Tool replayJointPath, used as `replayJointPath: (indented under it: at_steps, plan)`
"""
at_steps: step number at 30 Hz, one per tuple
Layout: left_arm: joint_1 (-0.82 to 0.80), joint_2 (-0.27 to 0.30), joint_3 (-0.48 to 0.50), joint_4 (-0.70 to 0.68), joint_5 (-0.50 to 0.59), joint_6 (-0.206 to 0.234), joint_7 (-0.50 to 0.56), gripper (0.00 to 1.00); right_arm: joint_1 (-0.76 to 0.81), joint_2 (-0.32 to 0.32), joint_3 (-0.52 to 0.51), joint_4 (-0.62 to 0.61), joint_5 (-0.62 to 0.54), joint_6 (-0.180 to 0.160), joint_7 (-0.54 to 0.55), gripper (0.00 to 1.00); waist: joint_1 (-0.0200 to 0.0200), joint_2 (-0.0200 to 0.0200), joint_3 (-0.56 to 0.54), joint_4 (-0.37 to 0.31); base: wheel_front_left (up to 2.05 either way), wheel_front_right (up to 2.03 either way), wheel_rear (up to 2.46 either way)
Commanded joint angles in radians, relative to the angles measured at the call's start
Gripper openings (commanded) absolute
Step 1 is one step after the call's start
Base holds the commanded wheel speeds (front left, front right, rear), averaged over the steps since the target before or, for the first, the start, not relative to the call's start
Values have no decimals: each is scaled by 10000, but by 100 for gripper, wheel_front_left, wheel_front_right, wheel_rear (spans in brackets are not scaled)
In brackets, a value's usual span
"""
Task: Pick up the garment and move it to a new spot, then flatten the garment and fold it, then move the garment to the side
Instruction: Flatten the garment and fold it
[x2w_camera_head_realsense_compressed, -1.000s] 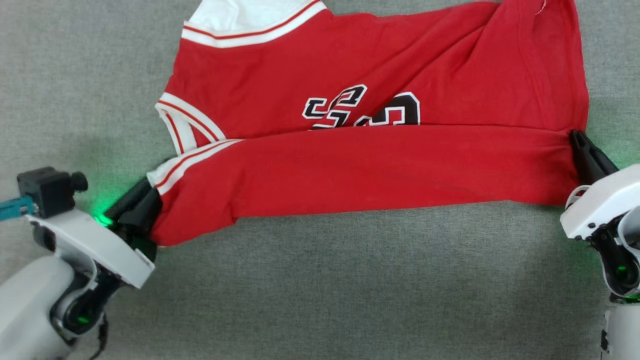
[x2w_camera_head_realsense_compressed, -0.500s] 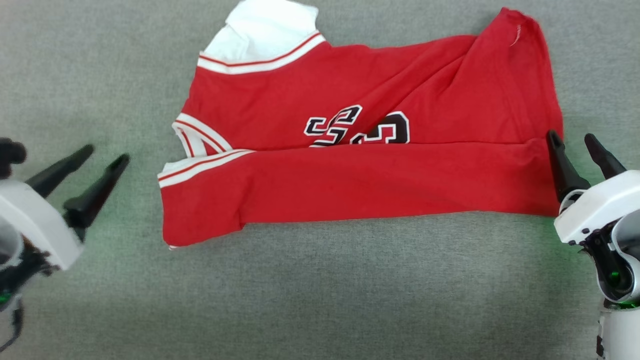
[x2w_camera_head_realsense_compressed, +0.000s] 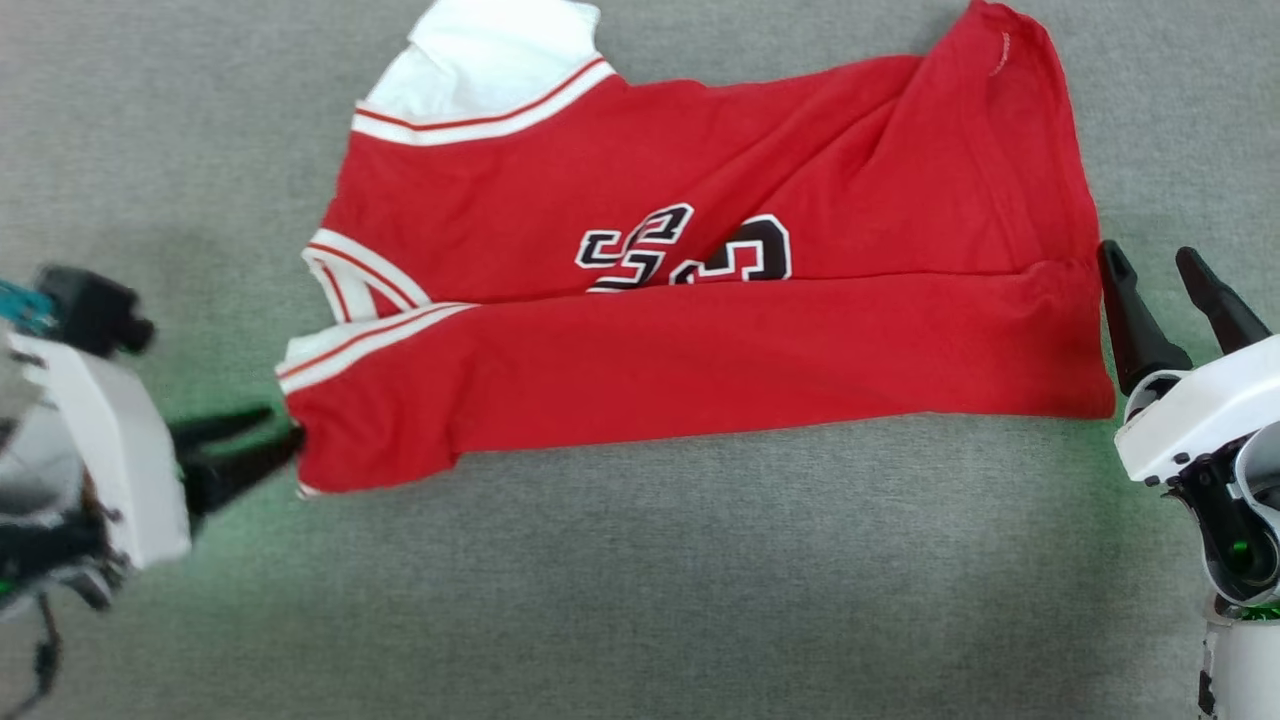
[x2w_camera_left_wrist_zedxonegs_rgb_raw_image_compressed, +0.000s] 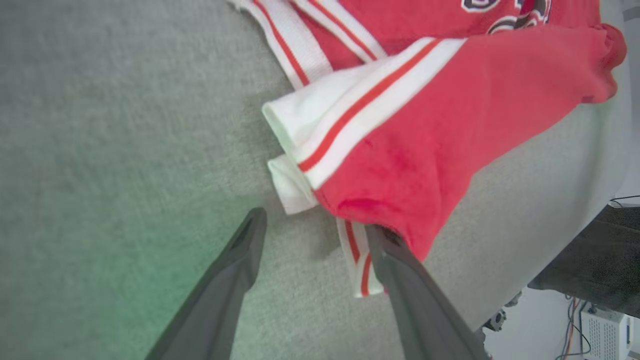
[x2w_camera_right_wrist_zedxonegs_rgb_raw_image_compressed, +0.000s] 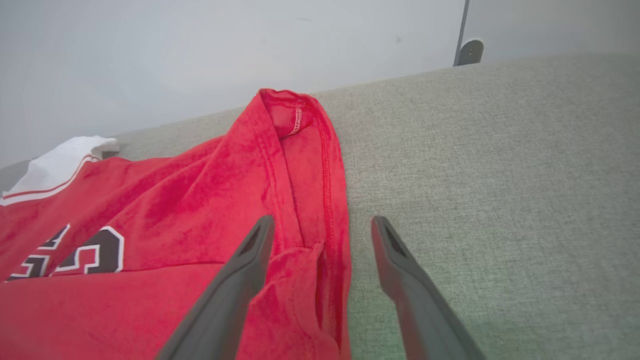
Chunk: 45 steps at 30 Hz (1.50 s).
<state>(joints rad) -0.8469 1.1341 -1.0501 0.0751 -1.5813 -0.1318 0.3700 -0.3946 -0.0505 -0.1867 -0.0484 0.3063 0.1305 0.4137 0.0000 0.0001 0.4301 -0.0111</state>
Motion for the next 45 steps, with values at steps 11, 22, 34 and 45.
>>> replayJointPath:
  at_steps: [11, 22, 34, 45]
  plan:
    - [-361, 1288, 571, -1104, -386, 27, 58, 100, 281, 8, -94, -258, 83, 3, -55, 100, 0, -1, 172, -289, 0, 0, 0]
    - [-77, 2101, 675, -2212, -689, 27, 143, 100, 238, 3, 32, -323, 136, 3, -31, 100, 0, -1, 200, -236, 0, 0, 0]
    - [188, 339, 298, -880, -1327, 25, 775, 100, -125, 2, 348, -150, 185, 3, -170, 100, 0, -1, 648, -450, 0, 0, 0]
    - [336, -535, 286, -133, -1210, 39, 1282, 0, -164, -7, 921, -491, -269, 3, 1003, 100, 0, -1, 891, -657, 0, 0, 0]
